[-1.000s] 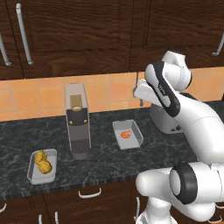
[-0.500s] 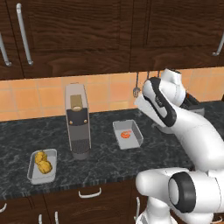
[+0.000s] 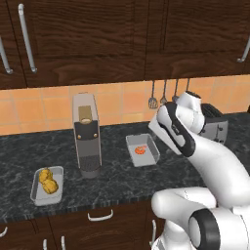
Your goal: Take the meat container that has the shrimp and place it on the second highest rack of the freezer. Then take the vegetable container that has the squashs and place it on the highest rack of the freezer.
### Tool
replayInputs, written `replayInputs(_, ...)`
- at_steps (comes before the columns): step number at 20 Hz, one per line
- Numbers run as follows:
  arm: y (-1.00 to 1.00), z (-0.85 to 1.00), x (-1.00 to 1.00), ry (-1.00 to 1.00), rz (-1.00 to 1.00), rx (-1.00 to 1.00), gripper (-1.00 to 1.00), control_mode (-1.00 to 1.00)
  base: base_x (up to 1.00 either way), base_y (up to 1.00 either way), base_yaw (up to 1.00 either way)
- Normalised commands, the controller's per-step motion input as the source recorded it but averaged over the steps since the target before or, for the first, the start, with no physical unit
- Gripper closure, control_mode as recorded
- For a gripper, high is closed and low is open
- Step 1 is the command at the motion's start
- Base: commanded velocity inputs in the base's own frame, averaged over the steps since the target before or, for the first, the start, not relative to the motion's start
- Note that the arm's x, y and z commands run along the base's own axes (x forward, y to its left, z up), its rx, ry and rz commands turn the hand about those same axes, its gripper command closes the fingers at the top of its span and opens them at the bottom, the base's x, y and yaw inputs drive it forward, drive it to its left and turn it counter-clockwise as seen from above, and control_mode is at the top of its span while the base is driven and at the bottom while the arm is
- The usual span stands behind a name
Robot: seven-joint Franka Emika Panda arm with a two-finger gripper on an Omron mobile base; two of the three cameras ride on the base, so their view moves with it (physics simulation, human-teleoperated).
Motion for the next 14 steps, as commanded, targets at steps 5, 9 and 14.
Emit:
replayInputs(5,0.11,-0.43,0.10,0.02,-0.15,-0.06,-1.00,-1.00,0.00,0.00,0.00)
replayInputs(9,-0.01,-0.31,0.29,0.10,-0.12,0.00,-1.00,-1.00,0.00,0.00,0.00)
replayInputs(14,-0.04,-0.27,0.17,0.07,-0.08,0.02,-1.00,-1.00,0.00,0.00,0.00)
